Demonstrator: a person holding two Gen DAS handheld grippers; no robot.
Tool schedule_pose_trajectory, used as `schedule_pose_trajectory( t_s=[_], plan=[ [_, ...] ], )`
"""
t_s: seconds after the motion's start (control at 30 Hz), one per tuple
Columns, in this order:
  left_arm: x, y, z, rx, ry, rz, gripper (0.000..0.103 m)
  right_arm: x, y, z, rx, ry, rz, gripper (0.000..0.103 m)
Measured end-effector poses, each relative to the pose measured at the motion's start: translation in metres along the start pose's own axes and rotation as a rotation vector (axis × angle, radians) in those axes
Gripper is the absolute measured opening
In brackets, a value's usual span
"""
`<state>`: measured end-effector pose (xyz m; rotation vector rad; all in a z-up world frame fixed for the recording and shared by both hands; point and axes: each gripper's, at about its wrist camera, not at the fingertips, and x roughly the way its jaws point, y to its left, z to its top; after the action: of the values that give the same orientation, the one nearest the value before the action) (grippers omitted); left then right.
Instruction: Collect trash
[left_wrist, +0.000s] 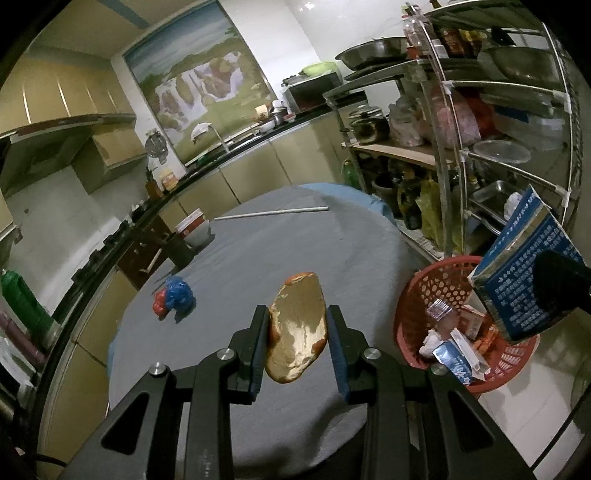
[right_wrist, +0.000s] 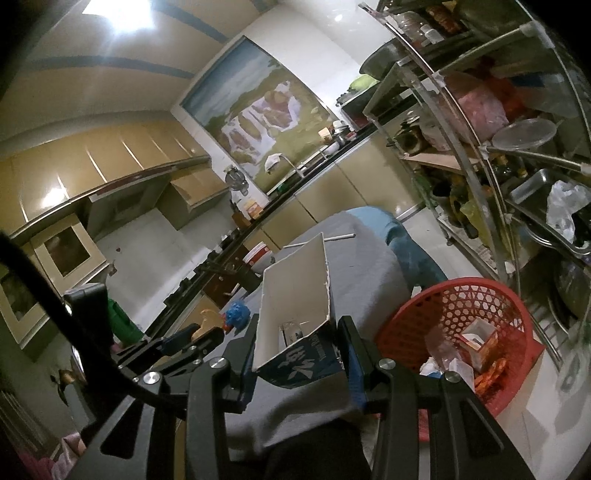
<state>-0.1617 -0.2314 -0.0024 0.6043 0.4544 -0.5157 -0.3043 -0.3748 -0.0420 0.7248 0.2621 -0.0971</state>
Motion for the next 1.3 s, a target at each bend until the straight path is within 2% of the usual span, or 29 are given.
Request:
schedule_pose_trajectory(
  t_s=[0.87,1.3],
  plan=[
    [0.0,-0.047,0.016,0.08,-0.025,-0.081,0.033,-0.012,-0.032,0.005,0.075,-0.025,-0.028,0.043],
    [0.014,-0.064,0.022,0.069,-0.008,-0.174,0.033,-0.01,-0.058,0.009,0.122,-0.034,-0.095,0.043]
  ],
)
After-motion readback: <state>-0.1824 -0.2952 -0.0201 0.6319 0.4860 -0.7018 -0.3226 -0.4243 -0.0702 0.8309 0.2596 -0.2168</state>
